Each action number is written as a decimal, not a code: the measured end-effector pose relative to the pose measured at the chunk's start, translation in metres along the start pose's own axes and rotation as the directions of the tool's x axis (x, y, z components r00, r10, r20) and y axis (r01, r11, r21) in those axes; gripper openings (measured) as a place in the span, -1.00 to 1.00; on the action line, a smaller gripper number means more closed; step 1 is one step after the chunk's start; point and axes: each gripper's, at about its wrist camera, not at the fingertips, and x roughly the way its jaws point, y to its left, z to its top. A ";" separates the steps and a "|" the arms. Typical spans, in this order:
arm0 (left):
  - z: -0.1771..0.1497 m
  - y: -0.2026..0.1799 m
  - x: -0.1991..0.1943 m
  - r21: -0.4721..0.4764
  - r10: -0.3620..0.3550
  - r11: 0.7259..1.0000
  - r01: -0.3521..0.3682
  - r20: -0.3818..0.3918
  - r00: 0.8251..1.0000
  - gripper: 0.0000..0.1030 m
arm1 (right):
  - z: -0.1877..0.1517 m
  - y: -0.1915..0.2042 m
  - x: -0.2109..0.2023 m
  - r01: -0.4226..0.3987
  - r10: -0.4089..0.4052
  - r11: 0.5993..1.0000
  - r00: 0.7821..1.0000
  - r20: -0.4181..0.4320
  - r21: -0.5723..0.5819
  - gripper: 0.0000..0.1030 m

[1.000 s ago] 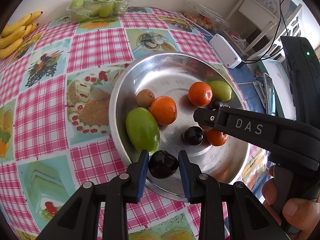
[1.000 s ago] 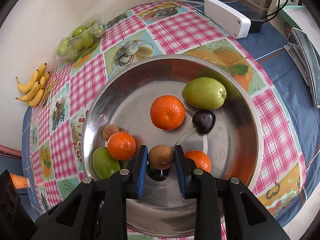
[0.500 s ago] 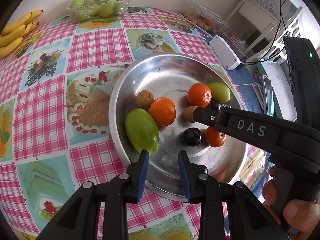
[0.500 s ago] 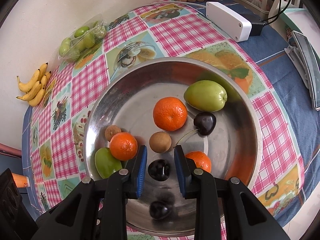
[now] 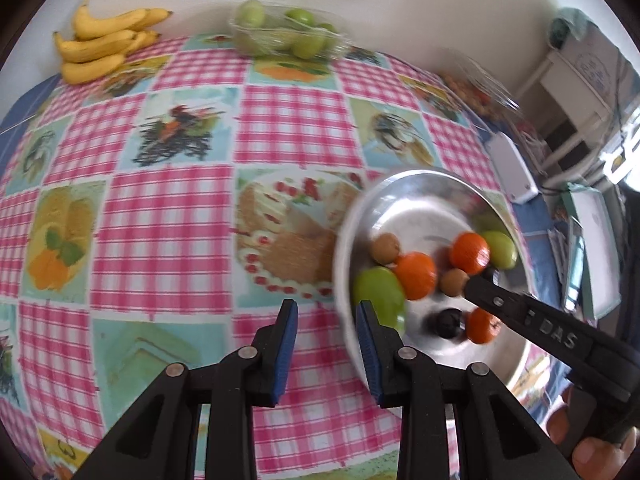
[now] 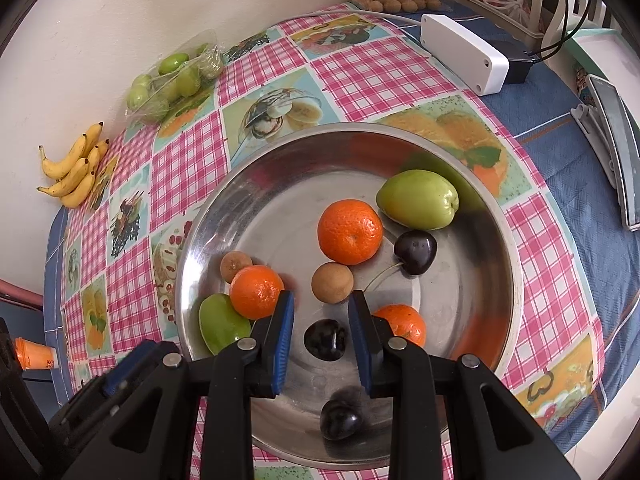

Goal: Organize fruits

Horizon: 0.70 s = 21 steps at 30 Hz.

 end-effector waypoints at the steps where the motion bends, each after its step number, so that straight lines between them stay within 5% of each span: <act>1: 0.001 0.005 0.000 -0.017 0.020 1.000 -0.020 0.004 1.000 -0.35 | 0.000 0.001 -0.001 0.000 0.000 1.000 1.000 0.001 -0.007 -0.44; 12: 0.009 0.045 -0.006 -0.143 0.110 0.984 -0.106 0.020 0.994 -0.33 | -0.003 0.018 -0.004 0.008 -0.007 0.997 1.000 0.015 -0.073 -0.44; 14: 0.009 0.048 -0.006 -0.147 0.120 0.982 -0.116 0.020 0.993 -0.12 | -0.003 0.019 -0.004 0.015 -0.014 0.997 1.000 0.015 -0.080 -0.41; 16: 0.008 0.049 -0.006 -0.154 0.129 0.980 -0.125 0.019 0.991 0.13 | -0.003 0.021 -0.001 0.018 -0.017 0.996 1.000 0.011 -0.088 -0.08; 21: 0.008 0.051 -0.002 -0.165 0.171 0.972 -0.170 -0.004 0.985 0.42 | -0.004 0.026 0.001 0.024 -0.023 0.993 1.000 0.013 -0.113 0.30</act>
